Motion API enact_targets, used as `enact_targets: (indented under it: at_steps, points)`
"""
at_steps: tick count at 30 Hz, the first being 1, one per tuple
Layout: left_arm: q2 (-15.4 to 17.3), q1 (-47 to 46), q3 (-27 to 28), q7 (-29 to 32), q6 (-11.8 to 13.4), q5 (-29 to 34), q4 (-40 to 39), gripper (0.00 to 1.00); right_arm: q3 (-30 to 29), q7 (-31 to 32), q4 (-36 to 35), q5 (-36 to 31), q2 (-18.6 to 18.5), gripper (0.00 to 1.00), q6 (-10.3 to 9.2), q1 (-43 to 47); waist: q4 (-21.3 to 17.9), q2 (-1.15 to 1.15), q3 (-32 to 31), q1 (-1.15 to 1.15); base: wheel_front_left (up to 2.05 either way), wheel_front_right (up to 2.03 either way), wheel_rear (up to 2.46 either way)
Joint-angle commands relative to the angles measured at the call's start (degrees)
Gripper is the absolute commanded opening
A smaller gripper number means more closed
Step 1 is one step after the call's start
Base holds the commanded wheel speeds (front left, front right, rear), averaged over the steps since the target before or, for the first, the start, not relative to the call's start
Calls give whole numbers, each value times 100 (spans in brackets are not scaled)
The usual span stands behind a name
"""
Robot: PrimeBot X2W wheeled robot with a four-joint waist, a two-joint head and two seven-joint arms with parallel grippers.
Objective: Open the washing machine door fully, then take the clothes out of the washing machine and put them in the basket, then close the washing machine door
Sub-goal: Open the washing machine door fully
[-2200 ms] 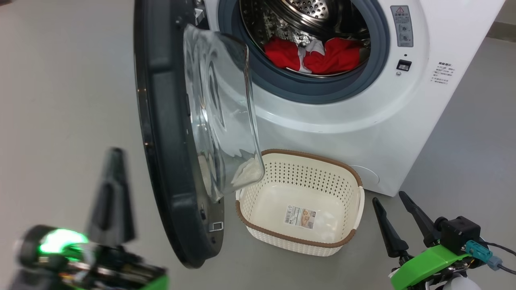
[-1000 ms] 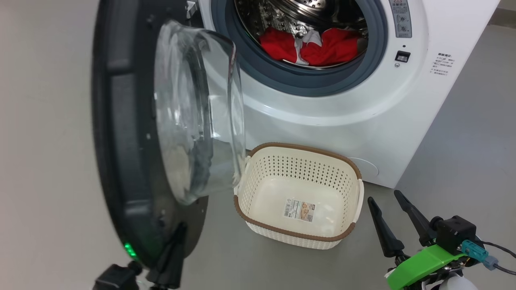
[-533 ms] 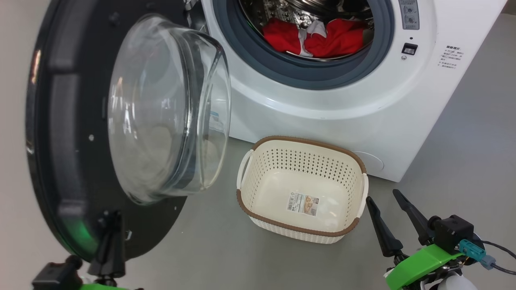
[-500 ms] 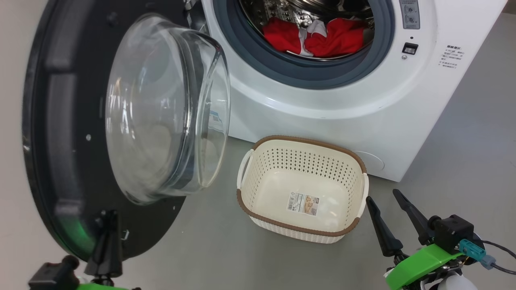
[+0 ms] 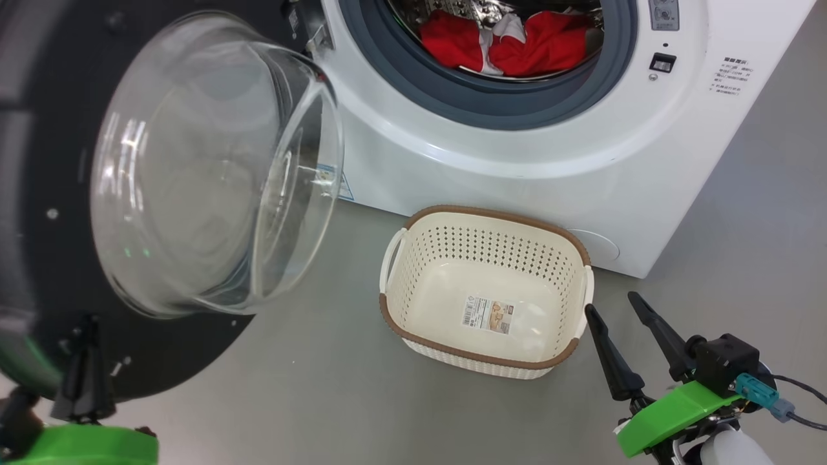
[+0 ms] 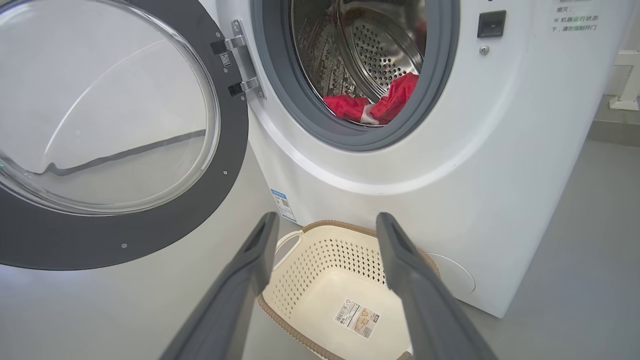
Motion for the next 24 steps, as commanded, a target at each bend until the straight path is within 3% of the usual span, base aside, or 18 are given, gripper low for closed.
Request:
enact_targets:
  at_steps: [1,13,24]
  points:
    - [322,-335,407,-70,103,-64,13,0,160,-69,-148,-42,-26,100,9,-166,-15,0,32,0,0,0,0]
    - [473,-828,977,-71,-12,-37,710,0,179,-69,-140,-64,-105,100,9,-264,-39,0,190,0,0,0,0]
    - [736,-1468,1478,-71,-286,231,1581,0,211,-69,-128,-68,-157,100,9,-353,-117,0,358,0,0,0,0]
